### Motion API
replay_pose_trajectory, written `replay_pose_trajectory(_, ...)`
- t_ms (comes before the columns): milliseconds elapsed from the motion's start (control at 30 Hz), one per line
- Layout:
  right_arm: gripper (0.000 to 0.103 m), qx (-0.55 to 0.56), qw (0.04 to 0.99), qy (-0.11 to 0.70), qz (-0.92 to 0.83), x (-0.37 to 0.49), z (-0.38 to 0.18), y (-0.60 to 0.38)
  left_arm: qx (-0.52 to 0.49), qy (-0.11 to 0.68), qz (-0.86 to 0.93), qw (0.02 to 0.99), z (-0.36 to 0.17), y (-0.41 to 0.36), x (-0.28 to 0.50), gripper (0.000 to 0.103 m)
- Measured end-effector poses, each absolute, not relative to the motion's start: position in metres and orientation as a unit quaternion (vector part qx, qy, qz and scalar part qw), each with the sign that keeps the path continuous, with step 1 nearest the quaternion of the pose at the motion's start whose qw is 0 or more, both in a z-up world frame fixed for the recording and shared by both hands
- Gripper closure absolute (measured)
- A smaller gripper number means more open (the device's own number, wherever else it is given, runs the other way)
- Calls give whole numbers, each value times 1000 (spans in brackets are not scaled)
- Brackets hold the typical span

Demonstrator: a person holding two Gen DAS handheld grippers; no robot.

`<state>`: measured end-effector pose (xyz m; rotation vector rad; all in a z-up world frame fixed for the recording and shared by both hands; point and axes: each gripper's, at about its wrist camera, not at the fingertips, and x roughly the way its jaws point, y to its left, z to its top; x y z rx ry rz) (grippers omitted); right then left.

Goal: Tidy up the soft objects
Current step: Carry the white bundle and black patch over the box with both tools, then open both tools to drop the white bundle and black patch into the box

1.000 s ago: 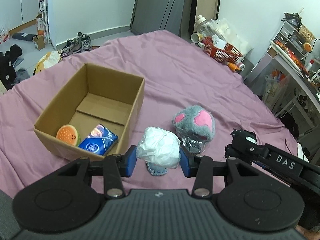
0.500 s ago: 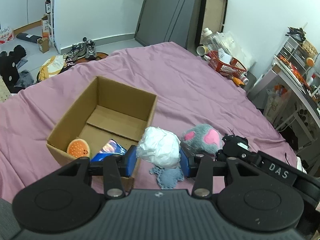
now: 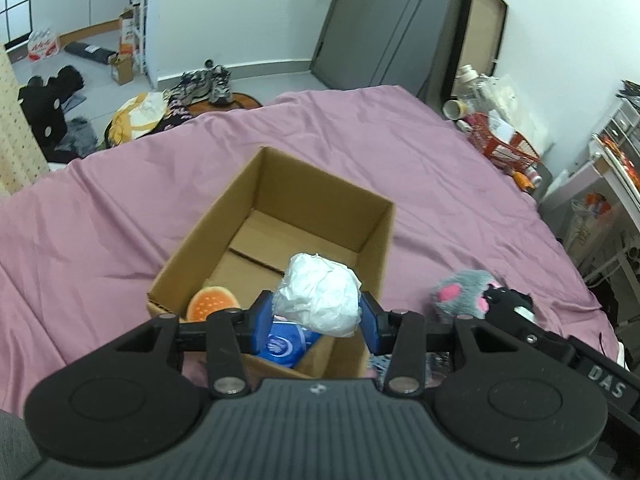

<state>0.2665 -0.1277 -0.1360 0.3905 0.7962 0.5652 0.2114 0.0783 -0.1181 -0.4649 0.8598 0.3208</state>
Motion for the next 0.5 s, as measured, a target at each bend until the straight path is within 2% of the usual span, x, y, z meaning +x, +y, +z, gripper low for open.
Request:
replay_pose_trajectory(267,71,165,863,387,281,274,-137,-102,-235,409,163,866,-130,102,223,59)
replay_pose_trajectory(367,71,153,863,387,287,275,-137,-87,-239,408,159,867,-132,111,226,54)
replay_pose_trajectory(467,71,141,863,388,290,276,-140,-76,-250,399,160,867,-132,119,225,39)
replay_pose_trajectory(500,71,139,864,387,292,276,-141,-73,-250,396,165,868,-132,121,224,37)
